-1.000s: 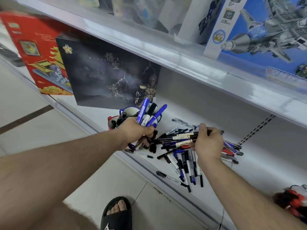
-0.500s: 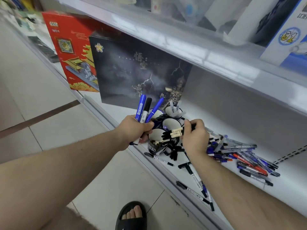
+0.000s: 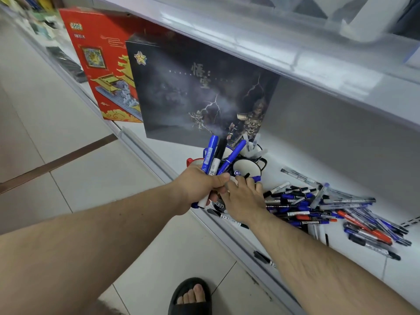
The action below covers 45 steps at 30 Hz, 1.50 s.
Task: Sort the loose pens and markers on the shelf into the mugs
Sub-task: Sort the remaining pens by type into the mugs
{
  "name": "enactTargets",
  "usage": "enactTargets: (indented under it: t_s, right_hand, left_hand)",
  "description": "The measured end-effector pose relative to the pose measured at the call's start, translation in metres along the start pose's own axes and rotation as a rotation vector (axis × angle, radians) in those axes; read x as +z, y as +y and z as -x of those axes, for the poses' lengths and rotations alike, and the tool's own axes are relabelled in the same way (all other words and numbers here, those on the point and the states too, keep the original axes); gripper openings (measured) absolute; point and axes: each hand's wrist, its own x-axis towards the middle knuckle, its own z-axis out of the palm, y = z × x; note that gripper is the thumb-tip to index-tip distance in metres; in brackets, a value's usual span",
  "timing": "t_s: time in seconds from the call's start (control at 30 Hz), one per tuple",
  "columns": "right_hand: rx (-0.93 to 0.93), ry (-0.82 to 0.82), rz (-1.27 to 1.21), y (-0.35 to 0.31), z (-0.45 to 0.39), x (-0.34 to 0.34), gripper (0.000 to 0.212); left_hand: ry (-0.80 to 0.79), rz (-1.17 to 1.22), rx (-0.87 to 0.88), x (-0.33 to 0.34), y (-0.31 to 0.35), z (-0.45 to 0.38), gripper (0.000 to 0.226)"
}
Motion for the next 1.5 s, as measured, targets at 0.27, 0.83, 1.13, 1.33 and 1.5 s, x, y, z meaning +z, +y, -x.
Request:
enactTargets:
  t_s: [0.27, 0.83, 1.13, 1.33, 1.5]
  right_hand:
    - [0.112, 0.225, -0.645, 0.014, 0.032, -0.04, 0.031]
    - [0.418, 0.473, -1.409, 0.059, 0.169, -0.153, 0.011]
    - [0.556, 0.336, -1.509, 0.16, 0.267, -0.184, 0.013]
    - [0.706, 0.33, -1.303, 0.223, 0.333, -0.183, 0.02]
    - [0.818, 0.365, -1.191, 0.271, 0.392, -0.174, 0.024]
  left_hand:
    - [-0.13, 0.081, 0.035, 0.011, 0.01, 0.007, 0.024]
    - [-0.46, -0.141, 0.141, 0.072, 0.029, 0.034, 0.003]
    - [-0.502, -0.25, 0.21, 0.168, 0.033, 0.05, 0.011]
    - [-0.75, -0.448, 0.244, 0.264, 0.019, 0.079, 0.014]
    - [-0.917, -0.551, 0.176, 0.322, 0.011, 0.101, 0.02]
